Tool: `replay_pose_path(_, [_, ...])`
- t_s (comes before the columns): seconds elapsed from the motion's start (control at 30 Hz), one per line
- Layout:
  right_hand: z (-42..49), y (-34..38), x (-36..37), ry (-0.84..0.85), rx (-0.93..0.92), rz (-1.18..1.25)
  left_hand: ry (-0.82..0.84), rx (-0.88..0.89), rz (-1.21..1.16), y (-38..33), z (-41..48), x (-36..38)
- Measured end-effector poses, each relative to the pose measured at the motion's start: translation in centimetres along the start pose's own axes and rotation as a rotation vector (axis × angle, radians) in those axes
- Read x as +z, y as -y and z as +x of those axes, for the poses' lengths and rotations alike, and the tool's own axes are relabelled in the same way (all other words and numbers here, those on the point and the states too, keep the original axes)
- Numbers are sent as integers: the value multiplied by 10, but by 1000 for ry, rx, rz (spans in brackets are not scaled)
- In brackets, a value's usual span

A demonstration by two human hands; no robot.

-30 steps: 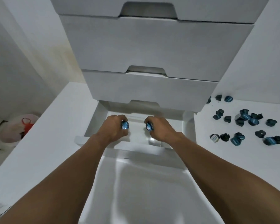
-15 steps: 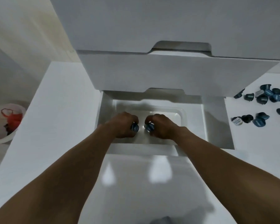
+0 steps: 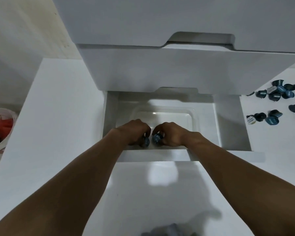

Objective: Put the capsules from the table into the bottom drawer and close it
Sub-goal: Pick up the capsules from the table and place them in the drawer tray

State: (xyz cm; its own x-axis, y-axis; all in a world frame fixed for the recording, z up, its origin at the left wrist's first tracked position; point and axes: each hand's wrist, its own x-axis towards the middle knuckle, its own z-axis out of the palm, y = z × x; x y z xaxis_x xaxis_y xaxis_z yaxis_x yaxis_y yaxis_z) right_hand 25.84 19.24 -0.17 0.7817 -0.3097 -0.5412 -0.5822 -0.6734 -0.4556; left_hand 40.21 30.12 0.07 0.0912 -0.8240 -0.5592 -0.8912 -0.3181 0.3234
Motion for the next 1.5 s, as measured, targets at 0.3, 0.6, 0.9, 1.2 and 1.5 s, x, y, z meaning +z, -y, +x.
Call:
replay_pose_path(0.3, [0, 7, 3, 27, 47, 18, -36, -60, 74, -1, -2, 2])
replay_pose_path(0.6, [2, 11, 7, 55, 54, 4, -34, -73, 85, -1, -8, 5])
replay_pose_path(0.9, [-3, 5, 0, -25, 136, 25, -160, -78, 66, 2, -17, -1])
replay_pose_path(1.2, [-74, -24, -53, -493, 223, -65, -493, -146, 45, -81, -28, -49])
replay_pose_path(1.5, [-220, -129, -87, -779, 284, -45, -707, 71, 90, -260, -16, -58])
